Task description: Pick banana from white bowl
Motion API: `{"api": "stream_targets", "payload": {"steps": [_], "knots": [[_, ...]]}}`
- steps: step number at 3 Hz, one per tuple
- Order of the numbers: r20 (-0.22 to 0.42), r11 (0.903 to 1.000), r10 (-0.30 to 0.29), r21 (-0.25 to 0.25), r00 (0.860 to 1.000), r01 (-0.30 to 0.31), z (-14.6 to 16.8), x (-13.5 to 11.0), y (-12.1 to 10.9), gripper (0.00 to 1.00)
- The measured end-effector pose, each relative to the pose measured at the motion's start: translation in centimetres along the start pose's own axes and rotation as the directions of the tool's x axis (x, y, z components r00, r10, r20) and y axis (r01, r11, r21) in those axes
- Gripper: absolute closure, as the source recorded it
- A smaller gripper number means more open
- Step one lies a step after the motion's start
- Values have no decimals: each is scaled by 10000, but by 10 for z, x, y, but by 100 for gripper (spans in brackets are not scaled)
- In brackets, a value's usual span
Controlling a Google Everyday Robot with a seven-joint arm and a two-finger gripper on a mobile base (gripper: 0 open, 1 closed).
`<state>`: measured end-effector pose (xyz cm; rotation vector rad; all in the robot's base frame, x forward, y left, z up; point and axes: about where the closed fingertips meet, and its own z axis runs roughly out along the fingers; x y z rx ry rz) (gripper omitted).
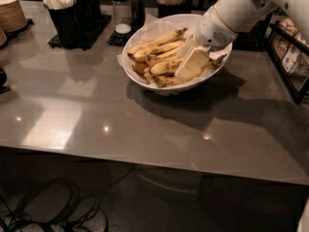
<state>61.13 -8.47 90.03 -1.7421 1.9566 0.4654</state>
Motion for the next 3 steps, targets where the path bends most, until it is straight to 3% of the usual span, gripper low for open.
{"api": "stream_targets", "payload": {"steps": [2, 3], "knots": [[-50, 9997, 122, -204, 9999, -123, 4, 7, 0, 98], [-66, 9995, 174, -251, 9998, -176, 3, 7, 0, 100]]}}
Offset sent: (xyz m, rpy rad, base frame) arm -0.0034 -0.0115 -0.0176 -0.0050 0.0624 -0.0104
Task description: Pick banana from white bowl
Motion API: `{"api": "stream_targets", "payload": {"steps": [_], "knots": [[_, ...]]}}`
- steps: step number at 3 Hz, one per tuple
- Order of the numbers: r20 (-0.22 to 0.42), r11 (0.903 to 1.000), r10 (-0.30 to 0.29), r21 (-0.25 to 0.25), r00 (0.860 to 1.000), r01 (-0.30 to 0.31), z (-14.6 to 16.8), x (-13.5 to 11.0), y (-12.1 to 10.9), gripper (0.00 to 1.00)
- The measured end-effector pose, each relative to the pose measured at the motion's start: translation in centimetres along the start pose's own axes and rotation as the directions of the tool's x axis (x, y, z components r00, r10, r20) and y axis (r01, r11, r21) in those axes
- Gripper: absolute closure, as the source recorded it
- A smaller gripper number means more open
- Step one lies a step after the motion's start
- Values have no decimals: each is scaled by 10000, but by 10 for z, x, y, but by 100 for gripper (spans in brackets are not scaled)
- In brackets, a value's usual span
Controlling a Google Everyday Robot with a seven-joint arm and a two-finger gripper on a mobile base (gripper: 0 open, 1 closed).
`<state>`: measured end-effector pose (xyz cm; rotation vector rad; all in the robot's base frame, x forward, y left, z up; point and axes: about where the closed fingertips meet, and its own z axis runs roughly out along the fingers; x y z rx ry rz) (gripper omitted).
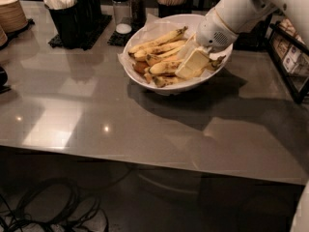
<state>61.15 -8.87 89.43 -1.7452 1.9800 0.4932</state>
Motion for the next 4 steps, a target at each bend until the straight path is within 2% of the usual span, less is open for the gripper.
{"api": "stream_targets", "payload": {"steps": [2, 3, 4], "knots": [[-77, 9999, 125, 77, 9999, -125, -2, 2, 0, 100], [-536, 9987, -204, 455, 9984, 229, -28, -5, -1, 100], [-1097, 9962, -537, 629, 9925, 608, -49, -19, -5, 100]]}}
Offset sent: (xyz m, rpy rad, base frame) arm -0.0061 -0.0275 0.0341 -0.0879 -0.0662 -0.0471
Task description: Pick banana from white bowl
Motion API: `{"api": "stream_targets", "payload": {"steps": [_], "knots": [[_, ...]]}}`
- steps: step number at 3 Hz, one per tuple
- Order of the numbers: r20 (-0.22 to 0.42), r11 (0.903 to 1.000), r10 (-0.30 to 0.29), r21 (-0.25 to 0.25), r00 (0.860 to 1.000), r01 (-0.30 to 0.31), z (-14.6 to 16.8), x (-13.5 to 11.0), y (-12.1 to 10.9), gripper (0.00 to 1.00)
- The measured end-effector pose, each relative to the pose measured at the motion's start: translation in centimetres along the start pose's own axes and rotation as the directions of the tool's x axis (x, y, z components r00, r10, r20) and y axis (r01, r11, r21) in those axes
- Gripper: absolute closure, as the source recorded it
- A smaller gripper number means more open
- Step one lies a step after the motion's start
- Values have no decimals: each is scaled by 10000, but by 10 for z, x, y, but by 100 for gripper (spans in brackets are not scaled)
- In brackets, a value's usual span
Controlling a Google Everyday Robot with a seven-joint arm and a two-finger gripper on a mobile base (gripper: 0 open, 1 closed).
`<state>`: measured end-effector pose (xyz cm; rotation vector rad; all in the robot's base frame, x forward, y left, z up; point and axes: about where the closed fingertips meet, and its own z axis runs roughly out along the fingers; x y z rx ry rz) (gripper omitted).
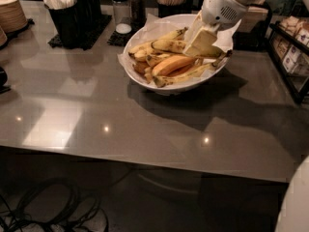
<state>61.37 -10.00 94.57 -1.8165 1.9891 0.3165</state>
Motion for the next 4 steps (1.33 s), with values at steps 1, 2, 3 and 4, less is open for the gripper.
{"api": "stream_targets", "payload": {"steps": [1, 2, 3, 4], "knots": [[361, 9992, -394, 10, 9986, 394, -28, -12, 7, 100], [630, 9990, -82, -436, 9980, 110, -43, -13, 29, 100], [819, 9939, 836, -791, 9931, -771, -54, -3, 59, 100], [377, 9732, 2114, -1011, 9767, -2067, -60, 20, 93, 100]]}}
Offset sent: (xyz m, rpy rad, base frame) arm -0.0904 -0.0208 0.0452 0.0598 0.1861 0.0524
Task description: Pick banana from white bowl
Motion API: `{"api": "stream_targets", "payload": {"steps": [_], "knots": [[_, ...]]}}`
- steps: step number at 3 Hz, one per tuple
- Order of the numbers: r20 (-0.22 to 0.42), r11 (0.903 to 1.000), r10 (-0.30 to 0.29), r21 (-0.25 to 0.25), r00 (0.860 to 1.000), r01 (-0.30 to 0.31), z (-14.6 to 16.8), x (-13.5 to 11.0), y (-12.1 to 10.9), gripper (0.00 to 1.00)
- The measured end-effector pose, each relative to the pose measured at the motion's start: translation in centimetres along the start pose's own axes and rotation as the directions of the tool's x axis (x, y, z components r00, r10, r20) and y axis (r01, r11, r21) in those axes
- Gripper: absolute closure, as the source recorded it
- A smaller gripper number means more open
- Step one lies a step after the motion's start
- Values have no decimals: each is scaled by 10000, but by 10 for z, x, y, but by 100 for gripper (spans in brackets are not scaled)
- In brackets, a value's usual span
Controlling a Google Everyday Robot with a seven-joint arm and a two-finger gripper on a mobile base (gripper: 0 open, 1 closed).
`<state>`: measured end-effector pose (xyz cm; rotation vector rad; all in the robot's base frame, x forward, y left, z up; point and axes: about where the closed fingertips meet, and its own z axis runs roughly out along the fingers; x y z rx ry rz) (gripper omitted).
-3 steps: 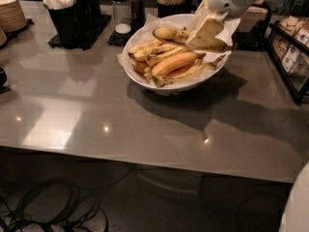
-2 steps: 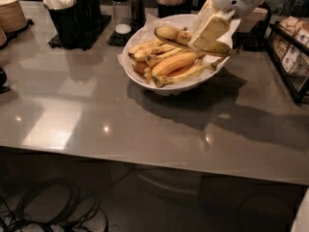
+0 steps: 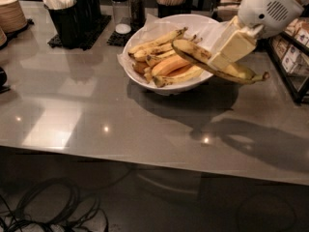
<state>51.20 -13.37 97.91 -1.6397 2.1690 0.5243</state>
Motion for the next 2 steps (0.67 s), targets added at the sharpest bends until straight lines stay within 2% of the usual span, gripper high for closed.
{"api": "stream_targets", "payload": {"steps": [1, 2], "knots": [[153, 9972, 722, -206, 9973, -719, -1, 19, 18, 100], [799, 9966, 798, -256, 9936, -780, -5, 29, 31, 100]]}}
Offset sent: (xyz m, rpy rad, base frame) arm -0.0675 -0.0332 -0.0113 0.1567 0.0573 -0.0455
